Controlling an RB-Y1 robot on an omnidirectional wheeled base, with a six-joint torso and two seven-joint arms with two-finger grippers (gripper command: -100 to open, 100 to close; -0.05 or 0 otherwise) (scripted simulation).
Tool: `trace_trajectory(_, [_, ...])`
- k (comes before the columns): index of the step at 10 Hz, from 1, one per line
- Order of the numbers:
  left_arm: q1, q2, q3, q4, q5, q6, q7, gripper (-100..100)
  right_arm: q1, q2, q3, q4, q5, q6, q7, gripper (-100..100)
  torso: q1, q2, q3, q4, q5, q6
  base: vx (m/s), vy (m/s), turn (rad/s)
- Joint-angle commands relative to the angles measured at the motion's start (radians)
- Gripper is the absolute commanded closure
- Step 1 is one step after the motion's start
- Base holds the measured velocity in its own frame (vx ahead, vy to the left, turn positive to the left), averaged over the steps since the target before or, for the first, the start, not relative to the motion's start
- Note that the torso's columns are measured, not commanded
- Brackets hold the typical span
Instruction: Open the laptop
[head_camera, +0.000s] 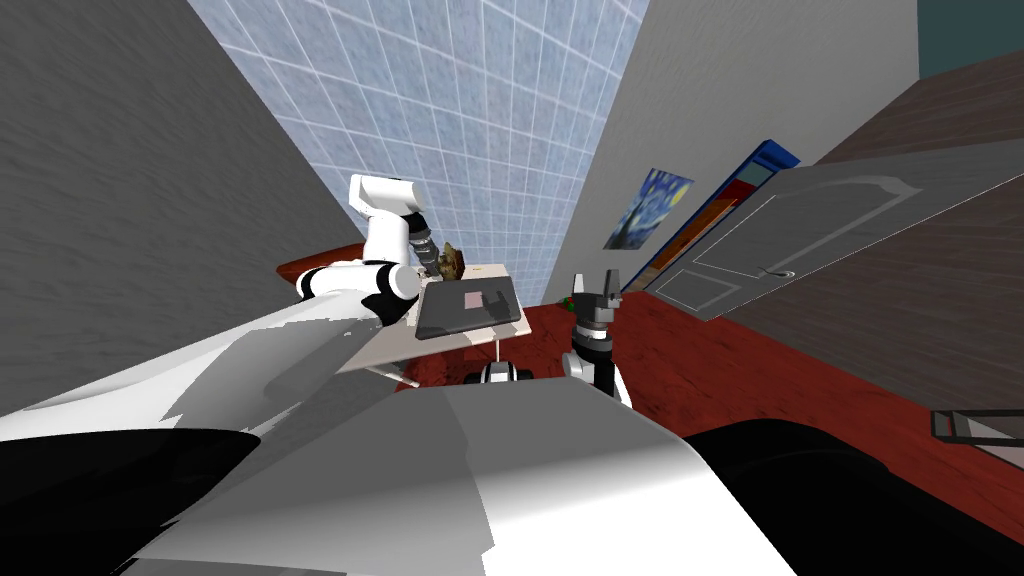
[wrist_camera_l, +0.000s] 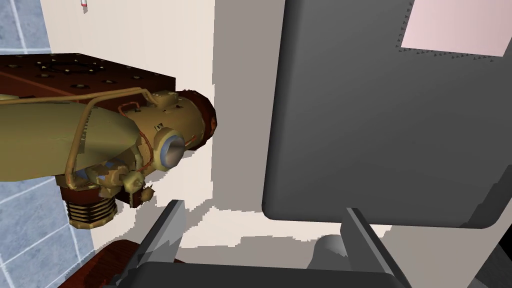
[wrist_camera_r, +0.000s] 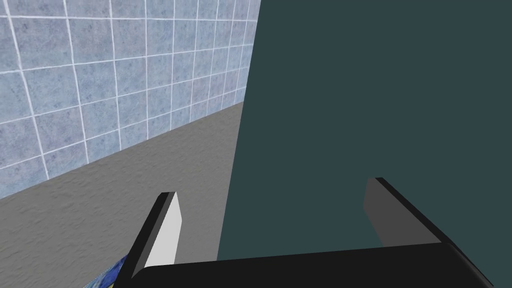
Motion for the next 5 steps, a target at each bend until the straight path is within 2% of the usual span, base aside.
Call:
trace_trajectory(1, [0.0,0.0,0.0,0.0,0.0,0.0,0.0,0,0.0,0.0,0.0,0.0,0.0,0.0,0.0,0,0.0,0.0,0.0,0.0,0.0,0.0,0.0,0.0,0.0])
trace_trajectory(5, [0.0,0.0,0.0,0.0,0.0,0.0,0.0,0,0.0,0.0,0.0,0.0,0.0,0.0,0.0,0,0.0,0.0,0.0,0.0,0.0,0.0,0.0,0.0,0.0])
